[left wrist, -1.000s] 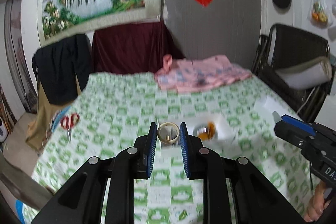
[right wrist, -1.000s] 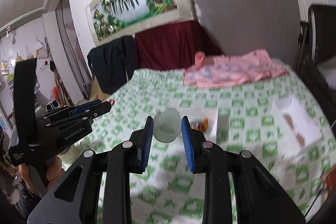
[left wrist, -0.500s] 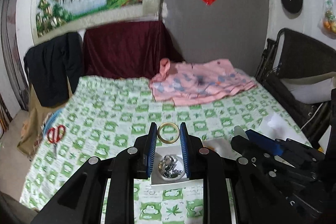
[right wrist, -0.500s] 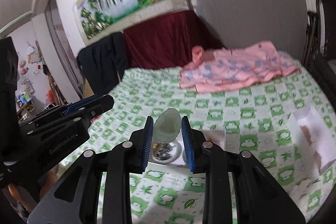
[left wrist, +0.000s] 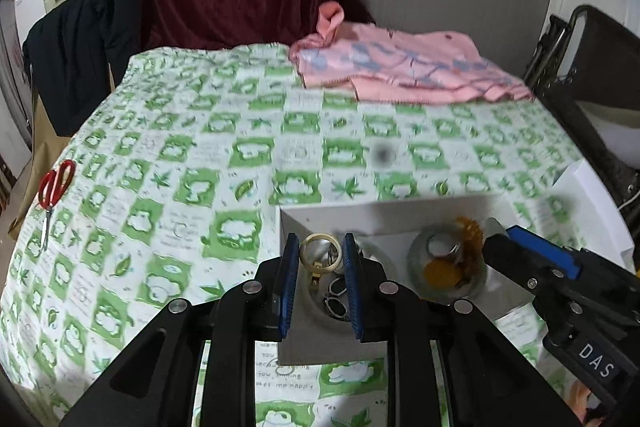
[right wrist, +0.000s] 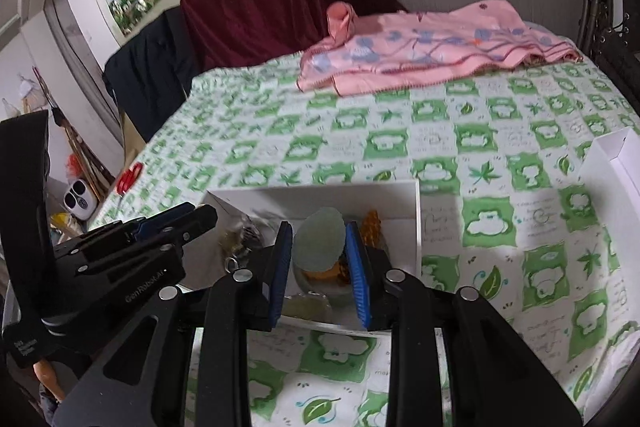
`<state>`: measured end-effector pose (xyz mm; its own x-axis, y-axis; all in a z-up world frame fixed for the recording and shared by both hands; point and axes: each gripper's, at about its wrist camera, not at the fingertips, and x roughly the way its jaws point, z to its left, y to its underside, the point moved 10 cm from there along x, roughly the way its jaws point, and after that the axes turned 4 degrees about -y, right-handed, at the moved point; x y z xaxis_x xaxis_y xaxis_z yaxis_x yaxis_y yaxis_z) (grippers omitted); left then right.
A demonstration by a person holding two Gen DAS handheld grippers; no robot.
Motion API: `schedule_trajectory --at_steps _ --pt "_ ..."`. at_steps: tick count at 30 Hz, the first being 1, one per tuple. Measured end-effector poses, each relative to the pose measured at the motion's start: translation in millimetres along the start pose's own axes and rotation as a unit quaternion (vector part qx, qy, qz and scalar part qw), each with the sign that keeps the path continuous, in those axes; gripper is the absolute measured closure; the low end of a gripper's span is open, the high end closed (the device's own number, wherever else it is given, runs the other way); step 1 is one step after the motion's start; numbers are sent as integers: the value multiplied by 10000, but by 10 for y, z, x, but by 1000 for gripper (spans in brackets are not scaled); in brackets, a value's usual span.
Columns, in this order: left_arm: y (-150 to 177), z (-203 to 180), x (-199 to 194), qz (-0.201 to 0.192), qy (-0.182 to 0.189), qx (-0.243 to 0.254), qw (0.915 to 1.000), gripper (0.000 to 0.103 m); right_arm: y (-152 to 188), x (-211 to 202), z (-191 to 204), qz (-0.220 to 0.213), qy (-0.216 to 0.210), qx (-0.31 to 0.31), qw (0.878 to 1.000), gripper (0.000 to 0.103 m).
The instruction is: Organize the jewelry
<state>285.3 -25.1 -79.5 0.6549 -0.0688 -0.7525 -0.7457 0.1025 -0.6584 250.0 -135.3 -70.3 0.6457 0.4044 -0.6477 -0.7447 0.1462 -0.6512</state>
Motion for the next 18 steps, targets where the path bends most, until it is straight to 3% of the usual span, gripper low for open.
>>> schedule_trajectory --at_steps 5,10,18 --pt "78 -63 80 34 -18 131 9999 77 53 78 -43 77 -4 64 9999 76" --pt "47 -74 -15 -124 30 80 9999 61 15 -17 -32 -79 -52 80 9999 74" --pt "-37 -67 -272 -537 -90 40 9985 33 -80 -266 42 -451 -22 -30 9990 61"
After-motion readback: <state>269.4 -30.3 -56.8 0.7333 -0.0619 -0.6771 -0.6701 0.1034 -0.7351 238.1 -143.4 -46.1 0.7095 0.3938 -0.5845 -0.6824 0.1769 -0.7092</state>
